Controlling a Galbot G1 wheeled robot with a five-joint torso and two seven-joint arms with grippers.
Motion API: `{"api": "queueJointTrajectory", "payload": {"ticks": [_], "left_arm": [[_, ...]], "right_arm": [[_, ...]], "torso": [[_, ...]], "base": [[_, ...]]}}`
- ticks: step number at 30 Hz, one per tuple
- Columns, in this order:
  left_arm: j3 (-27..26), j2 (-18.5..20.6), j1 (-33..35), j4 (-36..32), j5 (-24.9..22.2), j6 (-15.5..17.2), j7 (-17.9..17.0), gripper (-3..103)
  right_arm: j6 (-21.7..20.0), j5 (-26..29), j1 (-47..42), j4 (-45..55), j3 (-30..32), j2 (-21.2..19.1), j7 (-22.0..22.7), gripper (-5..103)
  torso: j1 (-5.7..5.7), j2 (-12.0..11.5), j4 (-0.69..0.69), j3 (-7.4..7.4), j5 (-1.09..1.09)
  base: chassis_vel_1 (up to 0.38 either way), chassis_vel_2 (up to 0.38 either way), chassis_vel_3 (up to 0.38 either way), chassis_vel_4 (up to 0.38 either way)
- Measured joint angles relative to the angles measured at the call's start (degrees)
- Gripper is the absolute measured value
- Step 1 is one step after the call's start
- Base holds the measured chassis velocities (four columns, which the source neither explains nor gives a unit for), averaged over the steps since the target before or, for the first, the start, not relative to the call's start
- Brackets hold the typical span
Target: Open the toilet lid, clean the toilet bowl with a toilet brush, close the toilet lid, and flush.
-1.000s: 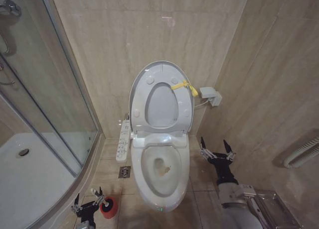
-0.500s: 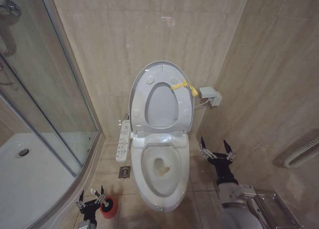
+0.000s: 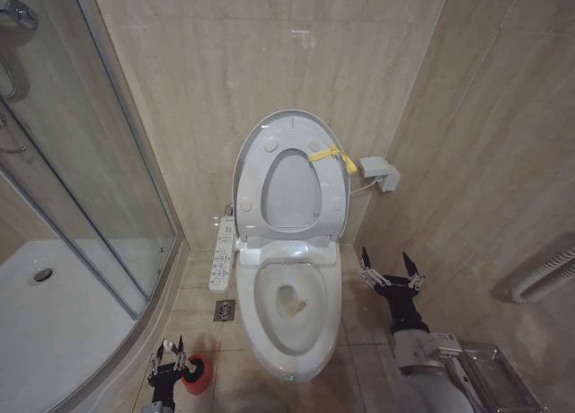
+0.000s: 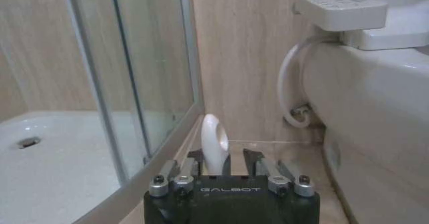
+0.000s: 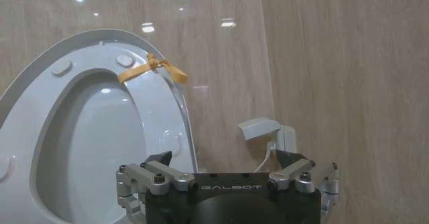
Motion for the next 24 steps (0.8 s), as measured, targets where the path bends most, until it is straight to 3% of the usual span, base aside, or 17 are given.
{"api": "queueJointTrajectory", "payload": {"ticks": [4, 5, 12, 19, 24], "left_arm": [[-0.18, 0.08, -0.04, 0.4, -0.14, -0.77, 1.43, 49], [-0.22, 0.1, -0.05, 0.41, -0.14, -0.88, 1.62, 23], [-0.52, 0.22, -0.16, 0.27, -0.12, -1.75, 1.91, 23], [-0.14, 0.07, 0.28, -2.47, -0.25, -5.8, 2.5, 22], [-0.03, -0.03, 1.35, -5.21, -0.25, -6.87, 3.23, 22]], "right_arm": [[0.0, 0.0, 0.0, 0.0, 0.0, 0.0, 0.0, 100], [0.0, 0.0, 0.0, 0.0, 0.0, 0.0, 0.0, 100], [0.0, 0.0, 0.0, 0.0, 0.0, 0.0, 0.0, 100], [0.0, 0.0, 0.0, 0.0, 0.0, 0.0, 0.0, 100], [0.0, 0.0, 0.0, 0.0, 0.0, 0.0, 0.0, 100]], "torso": [[0.0, 0.0, 0.0, 0.0, 0.0], [0.0, 0.0, 0.0, 0.0, 0.0], [0.0, 0.0, 0.0, 0.0, -0.01], [0.0, 0.0, -0.01, 0.0, 0.0], [0.0, 0.0, 0.0, 0.0, 0.0]], "base": [[0.0, 0.0, 0.0, 0.0], [0.0, 0.0, 0.0, 0.0], [0.0, 0.0, 0.0, 0.0], [0.0, 0.0, 0.0, 0.0], [0.0, 0.0, 0.0, 0.0]]}}
